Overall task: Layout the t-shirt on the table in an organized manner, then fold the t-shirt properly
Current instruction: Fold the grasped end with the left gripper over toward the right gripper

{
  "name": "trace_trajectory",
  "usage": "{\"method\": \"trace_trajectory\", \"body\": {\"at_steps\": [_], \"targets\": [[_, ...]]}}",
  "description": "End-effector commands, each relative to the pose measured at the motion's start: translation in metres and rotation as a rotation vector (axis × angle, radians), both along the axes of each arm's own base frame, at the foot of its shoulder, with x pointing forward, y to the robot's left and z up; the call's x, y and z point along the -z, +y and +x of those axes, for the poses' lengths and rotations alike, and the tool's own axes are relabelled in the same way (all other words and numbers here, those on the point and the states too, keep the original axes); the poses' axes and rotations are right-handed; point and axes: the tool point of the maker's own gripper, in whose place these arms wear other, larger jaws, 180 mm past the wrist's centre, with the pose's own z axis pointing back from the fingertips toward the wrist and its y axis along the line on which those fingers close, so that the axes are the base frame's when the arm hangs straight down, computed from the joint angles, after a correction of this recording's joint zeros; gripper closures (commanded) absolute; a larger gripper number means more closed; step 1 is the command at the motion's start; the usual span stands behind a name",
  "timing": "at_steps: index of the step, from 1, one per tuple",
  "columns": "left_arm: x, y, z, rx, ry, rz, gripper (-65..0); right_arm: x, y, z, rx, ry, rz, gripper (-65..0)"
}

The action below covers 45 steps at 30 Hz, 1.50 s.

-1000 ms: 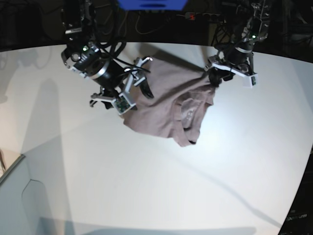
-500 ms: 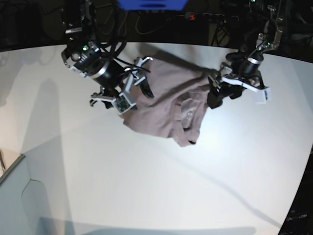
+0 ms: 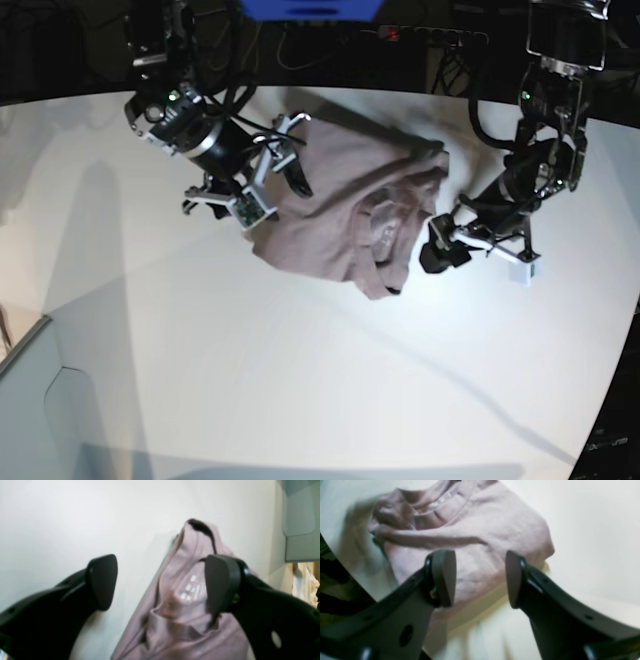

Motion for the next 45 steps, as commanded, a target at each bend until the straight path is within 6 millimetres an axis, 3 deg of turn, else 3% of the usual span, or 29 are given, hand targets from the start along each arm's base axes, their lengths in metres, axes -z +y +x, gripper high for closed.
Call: {"method": "trace_trajectory", "body": {"at_steps": [1, 11, 19, 21, 23, 27, 28, 30, 34, 38, 41, 45], "targets": [[-0.013, 0.000, 0.009, 0.003, -0.045, -0.008, -52.4, -0.015, 0.003, 0.008, 0.002, -0.050, 0.031, -32.1], [0.009, -0.045, -0.003, 0.172, 0.018, 0.025, -52.4, -0.018, 0.005, 0.012, -0.003, -0.062, 0.034, -32.2], [0.039, -0.050, -0.005, 0.211, 0.104, 0.058, -50.9, -0.020, 0.004, 0.016, 0.001, -0.070, 0.032, -32.1], [0.044, -0.052, -0.003, 0.227, 0.119, 0.072, -43.5, -0.020, 0.004, 0.016, 0.001, -0.070, 0.032, -32.1], [0.046, -0.056, 0.000, 0.248, 0.125, 0.084, -31.9, -0.020, 0.004, 0.016, 0.001, -0.070, 0.032, -32.1], [0.051, -0.057, 0.009, 0.270, 0.136, 0.117, -3.0, -0.020, 0.004, 0.017, 0.001, -0.071, 0.032, -32.1], [0.052, -0.057, 0.012, 0.284, 0.135, 0.138, 0.0, -0.021, 0.004, 0.018, 0.001, -0.076, 0.033, -32.1], [0.054, -0.058, 0.017, 0.321, 0.126, 0.205, -1.8, -0.025, 0.003, 0.022, 0.002, -0.088, 0.031, -32.1], [0.050, -0.060, 0.029, 0.402, 0.072, 0.358, 0.0, -0.025, -0.022, 0.031, 0.071, -0.094, 0.011, -32.1], [0.037, -0.097, 0.043, 0.577, -0.028, 0.475, 0.0, -0.026, -0.058, 0.040, 0.169, -0.107, -0.007, -32.1], [0.028, -0.141, 0.039, 0.771, -0.120, 0.524, 0.0, -0.026, -0.090, 0.044, 0.255, -0.108, -0.032, -32.1], [0.030, -0.178, 0.037, 0.904, -0.172, 0.591, 0.0, -0.025, -0.130, 0.043, 0.361, -0.109, -0.062, -32.1]]}}
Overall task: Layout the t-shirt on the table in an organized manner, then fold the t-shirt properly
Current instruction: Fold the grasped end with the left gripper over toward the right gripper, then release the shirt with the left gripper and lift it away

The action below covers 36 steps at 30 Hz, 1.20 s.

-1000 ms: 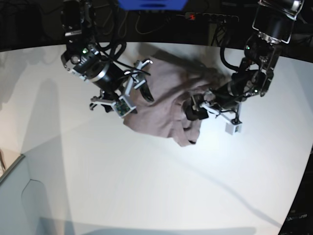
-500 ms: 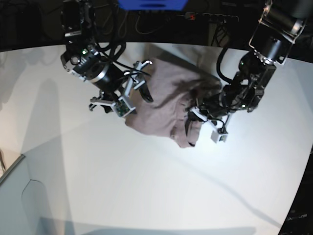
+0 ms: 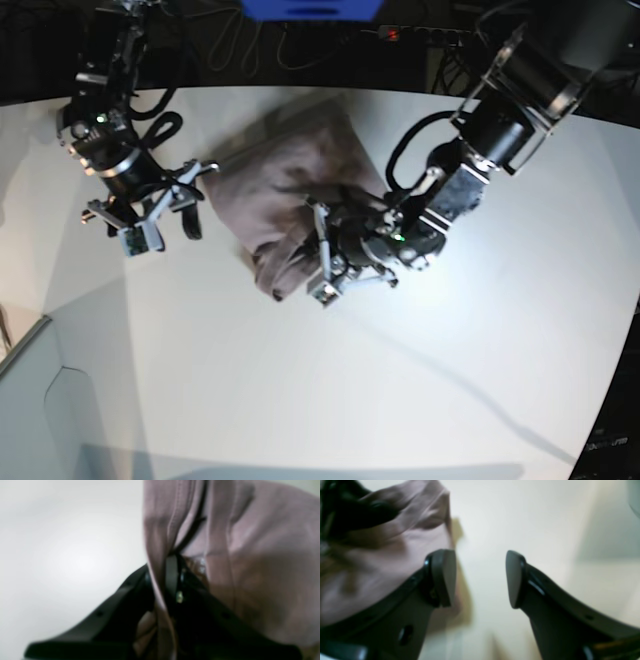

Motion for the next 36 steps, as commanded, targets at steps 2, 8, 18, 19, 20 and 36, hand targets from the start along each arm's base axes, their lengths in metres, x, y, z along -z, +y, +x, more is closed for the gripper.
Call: {"method": "trace_trajectory", "body": {"at_steps": [2, 8, 18, 19, 20, 36], "targets": [[-0.012, -0.017, 0.016, 0.052, -0.048, 0.006, 0.0, -0.014, -0.017, 0.005, 0.049, -0.053, 0.002, -32.1], [-0.003, -0.067, 0.003, 0.214, -0.027, 0.048, -0.1, -0.008, -0.060, -0.012, 0.163, -0.026, -0.031, -32.1], [-0.010, -0.095, 0.002, 0.301, -0.056, 0.081, -4.0, 0.001, -0.067, -0.027, 0.181, 0.008, -0.039, -32.1], [-0.011, -0.094, 0.003, 0.298, -0.059, 0.081, -8.1, 0.002, -0.067, -0.027, 0.182, 0.011, -0.039, -32.1], [-0.011, -0.093, 0.004, 0.294, -0.060, 0.081, -12.3, 0.002, -0.067, -0.028, 0.182, 0.014, -0.040, -32.1], [-0.135, -0.075, 0.063, 0.259, -0.425, -0.011, -54.8, -0.018, -0.044, -0.031, 0.165, -0.041, -0.014, -28.1]]}}
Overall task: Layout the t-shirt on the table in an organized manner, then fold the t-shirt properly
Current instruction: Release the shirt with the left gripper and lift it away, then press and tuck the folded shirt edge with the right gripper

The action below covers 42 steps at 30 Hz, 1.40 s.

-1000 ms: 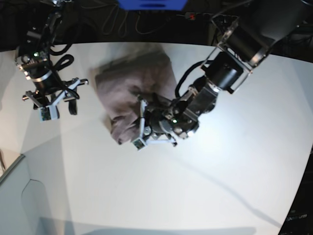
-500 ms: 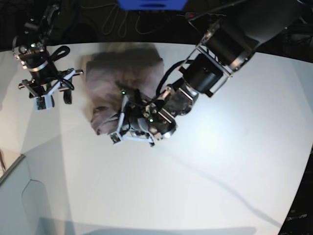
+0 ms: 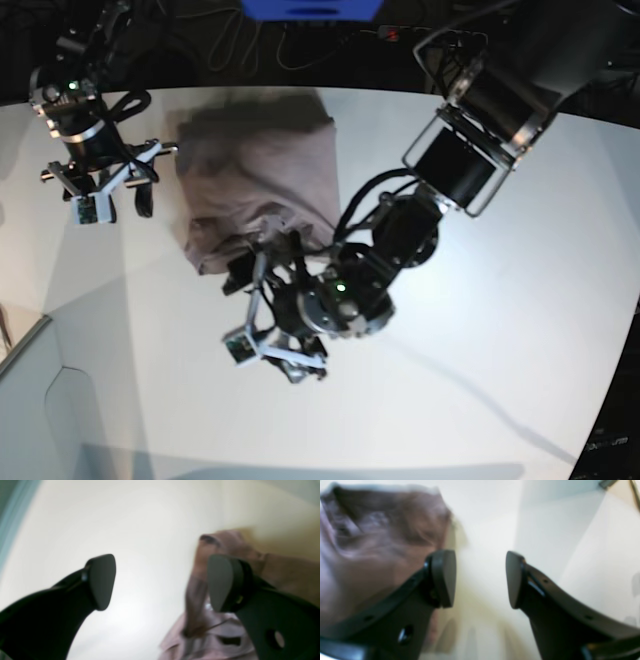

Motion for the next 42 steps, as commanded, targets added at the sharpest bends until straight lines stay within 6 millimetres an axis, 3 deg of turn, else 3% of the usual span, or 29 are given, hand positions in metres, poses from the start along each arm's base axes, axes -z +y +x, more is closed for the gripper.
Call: {"method": "trace_trajectory", "body": {"at_steps": [1, 4, 7, 11, 14, 16, 20, 25, 33, 39, 42], "targets": [[-0.024, 0.008, 0.016, -0.039, -0.052, -0.050, -54.8, -0.016, 0.013, 0.004, -0.030, -0.059, 0.018, -25.6], [-0.039, 0.063, 0.032, -0.196, -0.077, -0.124, -54.8, -0.019, 0.055, -0.006, -0.124, -0.053, 0.055, -14.9], [-0.047, 0.131, 0.035, -0.389, -0.098, -0.201, -54.7, -0.010, 0.102, -0.023, -0.240, -0.010, 0.115, -2.0], [-0.037, 0.228, 0.014, -0.640, -0.101, -0.234, -54.7, -0.002, 0.155, -0.049, -0.362, 0.043, 0.193, 0.0], [-0.025, 0.299, -0.013, -0.838, -0.096, -0.236, -54.7, 0.001, 0.174, -0.057, -0.403, 0.060, 0.224, 0.0], [-0.014, 0.336, -0.035, -0.943, -0.083, -0.222, -54.7, 0.012, 0.177, -0.061, -0.408, 0.091, 0.237, 0.0], [0.005, 0.389, -0.076, -1.096, -0.050, -0.189, -54.8, 0.030, 0.176, -0.059, -0.419, 0.130, 0.234, 0.0], [0.025, 0.410, -0.111, -1.170, 0.000, -0.152, -54.8, 0.044, 0.174, -0.056, -0.431, 0.156, 0.231, 0.0], [0.042, 0.412, -0.136, -1.183, 0.053, -0.118, -54.8, 0.083, 0.172, -0.061, -0.433, 0.256, 0.246, 0.0], [0.051, 0.413, -0.150, -1.190, 0.083, -0.099, -54.8, 0.089, 0.173, -0.064, -0.428, 0.223, 0.283, 0.0], [0.056, 0.411, -0.153, -1.195, 0.098, -0.105, -54.8, 0.075, 0.170, -0.065, -0.429, 0.189, 0.271, 0.0]]}}
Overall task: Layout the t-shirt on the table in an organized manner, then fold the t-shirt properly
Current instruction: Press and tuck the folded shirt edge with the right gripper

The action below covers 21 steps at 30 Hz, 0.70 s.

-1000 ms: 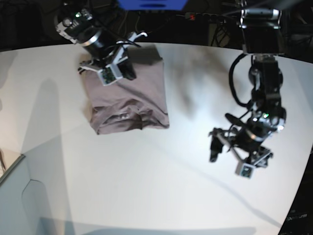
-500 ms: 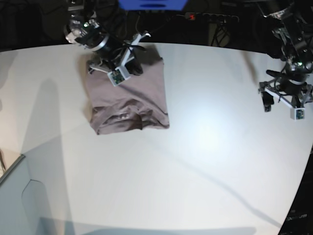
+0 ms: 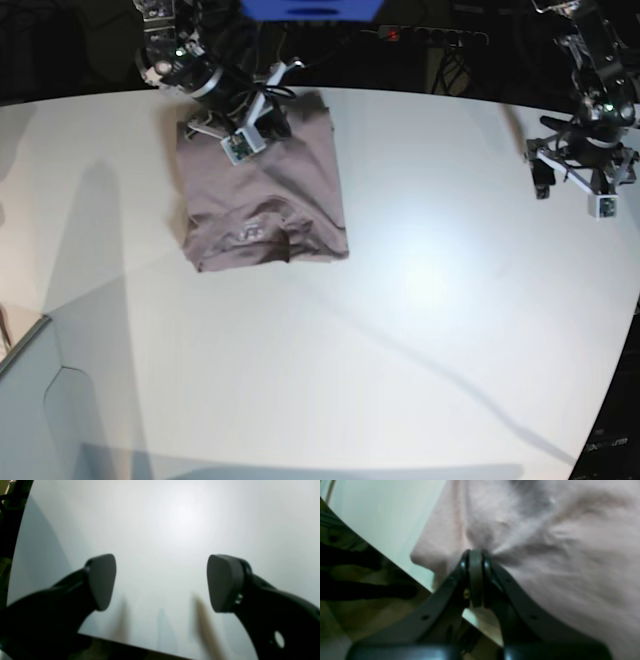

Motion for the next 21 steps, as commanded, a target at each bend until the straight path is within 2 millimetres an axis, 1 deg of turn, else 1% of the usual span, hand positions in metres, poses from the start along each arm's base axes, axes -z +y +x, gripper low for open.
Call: {"method": "trace_trajectory", "body": {"at_steps": [1, 4, 5, 7, 8, 10, 13, 18, 21], "targets": [[-0.009, 0.002, 0.005, 0.001, -0.039, 0.006, -54.8, -0.021, 0.002, 0.007, 0.015, -0.066, 0.034, 0.0], [-0.007, -0.001, 0.003, -0.001, -0.035, -0.001, -54.8, -0.053, -0.001, 0.011, 0.019, -0.149, 0.027, 0.0], [-0.006, -0.001, 0.001, -0.001, -0.031, 0.001, -54.8, -0.062, -0.005, 0.011, 0.026, -0.170, 0.017, 0.0], [-0.006, -0.002, 0.000, 0.000, -0.030, 0.000, -54.8, -0.071, -0.024, 0.016, 0.069, -0.199, -0.014, 0.0], [-0.005, -0.004, 0.000, -0.002, -0.030, -0.007, -54.8, -0.071, -0.032, 0.018, 0.089, -0.201, -0.029, 0.0], [-0.003, -0.006, -0.001, -0.004, -0.029, -0.013, -55.1, -0.066, -0.051, 0.025, 0.131, -0.198, -0.058, 0.0], [0.001, -0.008, -0.007, -0.001, -0.014, -0.016, -55.1, -0.047, -0.072, 0.030, 0.181, -0.159, -0.079, 0.0], [0.007, -0.013, -0.011, -0.011, -0.005, -0.036, -55.1, -0.006, -0.082, 0.026, 0.216, -0.055, -0.070, 0.0], [0.009, -0.015, -0.015, -0.011, 0.002, -0.040, -55.1, 0.010, -0.088, 0.025, 0.241, -0.013, -0.064, 0.0]]}}
